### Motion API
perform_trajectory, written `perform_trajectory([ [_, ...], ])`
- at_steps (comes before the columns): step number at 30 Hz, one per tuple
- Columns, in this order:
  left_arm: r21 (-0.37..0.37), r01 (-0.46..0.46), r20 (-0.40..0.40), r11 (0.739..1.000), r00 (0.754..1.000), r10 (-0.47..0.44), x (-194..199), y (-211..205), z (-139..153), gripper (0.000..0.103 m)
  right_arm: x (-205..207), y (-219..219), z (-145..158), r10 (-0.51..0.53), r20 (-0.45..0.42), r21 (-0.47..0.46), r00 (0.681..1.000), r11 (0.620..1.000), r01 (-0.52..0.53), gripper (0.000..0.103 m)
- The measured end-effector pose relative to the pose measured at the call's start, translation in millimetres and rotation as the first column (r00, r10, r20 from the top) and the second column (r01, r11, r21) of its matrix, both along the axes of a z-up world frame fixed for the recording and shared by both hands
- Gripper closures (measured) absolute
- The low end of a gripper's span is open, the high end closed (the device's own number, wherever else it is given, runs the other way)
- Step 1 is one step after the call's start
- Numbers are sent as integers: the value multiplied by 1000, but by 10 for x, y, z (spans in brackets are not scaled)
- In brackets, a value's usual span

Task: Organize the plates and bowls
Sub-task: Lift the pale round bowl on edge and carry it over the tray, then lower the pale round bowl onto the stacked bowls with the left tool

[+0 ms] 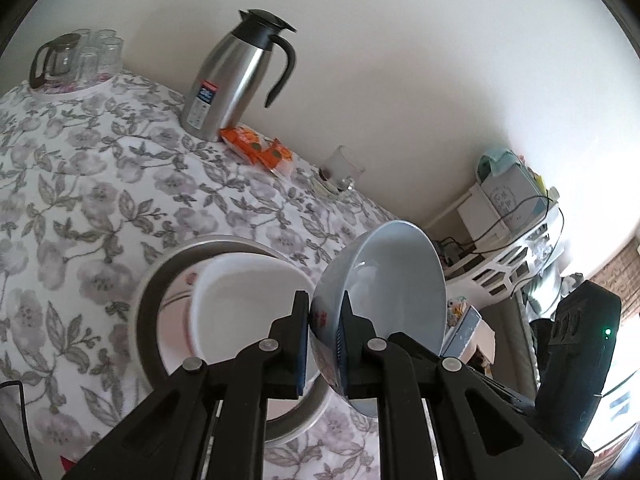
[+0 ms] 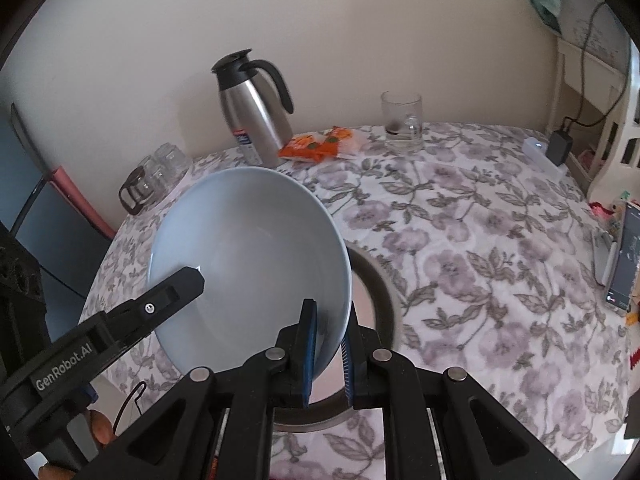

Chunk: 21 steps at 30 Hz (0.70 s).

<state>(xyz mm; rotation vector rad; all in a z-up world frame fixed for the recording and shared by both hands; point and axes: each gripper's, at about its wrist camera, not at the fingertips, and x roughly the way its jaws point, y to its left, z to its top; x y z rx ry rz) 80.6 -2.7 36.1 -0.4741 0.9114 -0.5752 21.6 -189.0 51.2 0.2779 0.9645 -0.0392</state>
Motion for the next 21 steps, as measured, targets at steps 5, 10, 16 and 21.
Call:
perform_trajectory([
  [5,-29,-29,-18,999,999,28,35,186,-37,91,64,141,-33,25,-15,14,1000,1000,-25,90],
  [10,-46,-48,-43,998,998,46,70,311,-97,91,127,253,-51,42,-28,7,999,999,-42,90],
  [16,-61,-72,-81,996,995,67,145,420,-195,91,189,364,-128,52,-53,6,997,999,-51,90],
  [21,-58,-78,-111,995,991,71,196,450,-279,91,231,401,-199,52,-79,10,996,999,-51,90],
])
